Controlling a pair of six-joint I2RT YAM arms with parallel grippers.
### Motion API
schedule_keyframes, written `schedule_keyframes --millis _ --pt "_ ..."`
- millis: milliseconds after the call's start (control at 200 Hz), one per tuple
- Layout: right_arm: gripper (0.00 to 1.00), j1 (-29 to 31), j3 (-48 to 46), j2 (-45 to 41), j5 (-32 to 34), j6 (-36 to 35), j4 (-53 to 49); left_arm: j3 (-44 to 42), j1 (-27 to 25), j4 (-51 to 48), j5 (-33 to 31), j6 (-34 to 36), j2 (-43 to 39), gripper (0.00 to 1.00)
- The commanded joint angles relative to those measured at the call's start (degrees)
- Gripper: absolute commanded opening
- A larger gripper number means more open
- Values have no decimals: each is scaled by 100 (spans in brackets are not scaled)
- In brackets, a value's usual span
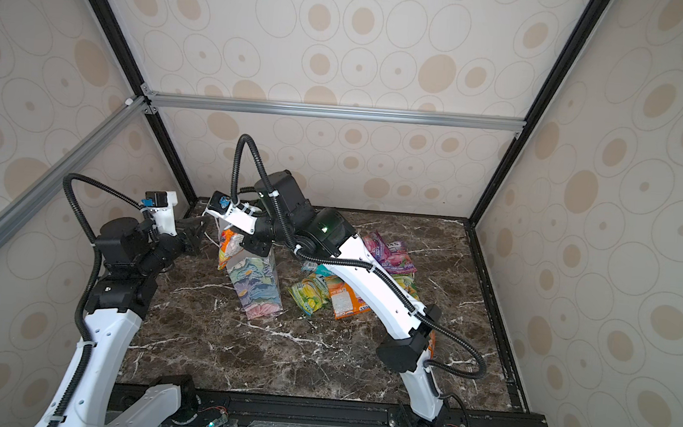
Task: Place the snacks into the paper bag
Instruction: 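Lower the orange packet into the bag and open the right gripper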
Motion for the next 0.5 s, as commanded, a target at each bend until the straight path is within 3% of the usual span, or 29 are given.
schedule_keyframes --millis 0,495 --pt "0 -24 235 195 482 -297 414 100 47 24 20 51 16 0" --pt "0 -24 277 483 1190 -860 285 94 48 17 -31 59 -5 0"
